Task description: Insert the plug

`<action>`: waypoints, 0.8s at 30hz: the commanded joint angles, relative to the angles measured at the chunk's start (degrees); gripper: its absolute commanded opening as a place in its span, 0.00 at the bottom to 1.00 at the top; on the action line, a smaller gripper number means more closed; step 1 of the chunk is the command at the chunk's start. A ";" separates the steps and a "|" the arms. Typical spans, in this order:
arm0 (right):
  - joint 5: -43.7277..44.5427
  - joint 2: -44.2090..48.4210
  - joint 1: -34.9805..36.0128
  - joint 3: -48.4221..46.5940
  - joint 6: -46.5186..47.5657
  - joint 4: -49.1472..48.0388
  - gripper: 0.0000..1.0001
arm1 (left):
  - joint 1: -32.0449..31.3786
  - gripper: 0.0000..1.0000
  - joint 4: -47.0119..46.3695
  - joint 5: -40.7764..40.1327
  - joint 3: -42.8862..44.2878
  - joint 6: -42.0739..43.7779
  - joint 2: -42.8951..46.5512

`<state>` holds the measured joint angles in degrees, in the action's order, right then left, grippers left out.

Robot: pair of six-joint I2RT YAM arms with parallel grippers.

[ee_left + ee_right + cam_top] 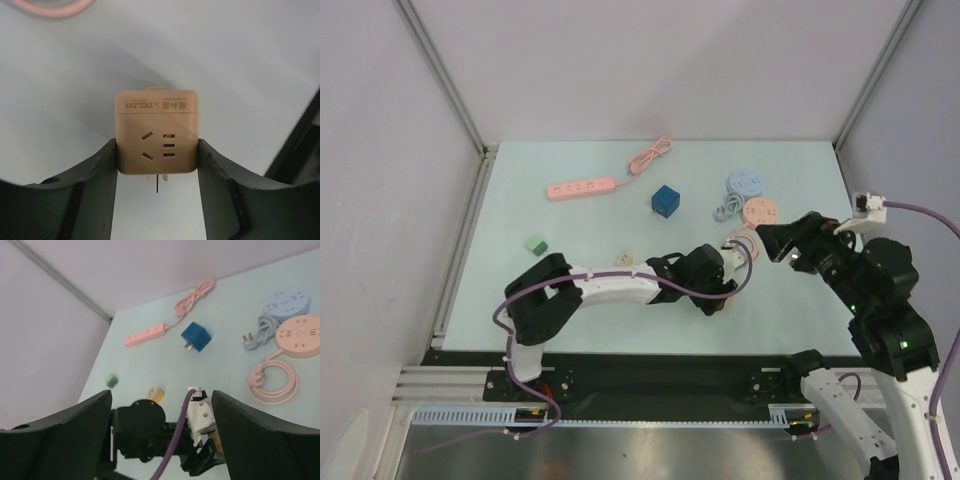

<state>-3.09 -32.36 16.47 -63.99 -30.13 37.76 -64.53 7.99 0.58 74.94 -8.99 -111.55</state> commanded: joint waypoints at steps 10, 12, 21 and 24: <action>-46.77 -9.30 -0.03 6.33 4.03 -15.59 0.91 | 20.75 0.00 4.31 38.52 -15.17 -2.09 38.49; -50.68 -10.09 0.32 7.29 4.02 -18.93 0.92 | 22.69 0.00 6.25 44.38 -15.43 -1.55 42.37; -54.49 -18.33 11.10 2.31 15.00 -11.77 1.00 | 23.31 0.00 5.11 59.97 -14.20 -4.27 45.80; -47.02 -19.93 15.42 1.15 18.44 -7.35 1.00 | 23.40 0.00 2.74 59.89 -14.90 -5.94 46.68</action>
<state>-53.74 -50.83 28.58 -60.25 -17.30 25.50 -41.23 14.63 54.74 60.29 -13.04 -66.32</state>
